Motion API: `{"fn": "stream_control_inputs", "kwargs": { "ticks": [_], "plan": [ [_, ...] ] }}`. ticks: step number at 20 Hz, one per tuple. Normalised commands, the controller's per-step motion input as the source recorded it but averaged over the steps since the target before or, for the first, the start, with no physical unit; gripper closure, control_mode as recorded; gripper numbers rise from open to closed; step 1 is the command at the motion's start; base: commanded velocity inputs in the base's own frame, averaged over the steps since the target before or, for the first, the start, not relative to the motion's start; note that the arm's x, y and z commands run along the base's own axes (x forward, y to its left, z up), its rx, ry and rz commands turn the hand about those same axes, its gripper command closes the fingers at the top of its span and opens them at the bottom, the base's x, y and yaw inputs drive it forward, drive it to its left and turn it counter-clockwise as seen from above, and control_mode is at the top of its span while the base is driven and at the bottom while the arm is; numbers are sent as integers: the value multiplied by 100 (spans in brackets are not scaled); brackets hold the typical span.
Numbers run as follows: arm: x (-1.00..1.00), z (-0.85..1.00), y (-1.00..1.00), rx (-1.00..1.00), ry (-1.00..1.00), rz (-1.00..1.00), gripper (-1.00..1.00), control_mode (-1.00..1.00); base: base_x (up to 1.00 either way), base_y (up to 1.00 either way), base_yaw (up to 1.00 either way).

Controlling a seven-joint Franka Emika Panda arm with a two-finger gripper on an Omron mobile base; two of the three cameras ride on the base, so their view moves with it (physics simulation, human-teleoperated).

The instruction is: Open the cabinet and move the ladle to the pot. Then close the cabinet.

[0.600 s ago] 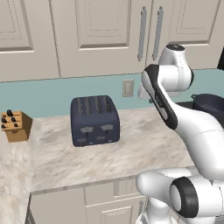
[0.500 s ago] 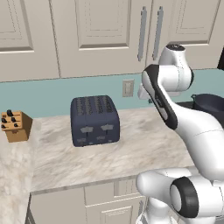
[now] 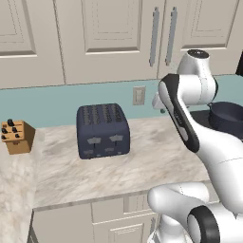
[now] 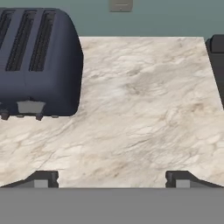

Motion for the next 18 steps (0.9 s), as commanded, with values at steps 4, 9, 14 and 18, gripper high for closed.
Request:
{"fn": "stream_control_inputs", "kwargs": {
  "ticks": [4, 9, 14, 18],
  "plan": [
    [-6, 41, 0, -1, -7, 0, -100, -100, 0, 0, 0],
    [-2, 51, 0, -3, -10, 0, -100, -100, 0, 0, 0],
    [-2, 52, 0, -1, -12, 0, -100, -100, 0, 0, 0],
    [0, 49, 0, -5, -21, 0, -100, -100, 0, 0, 0]
  ]
}}
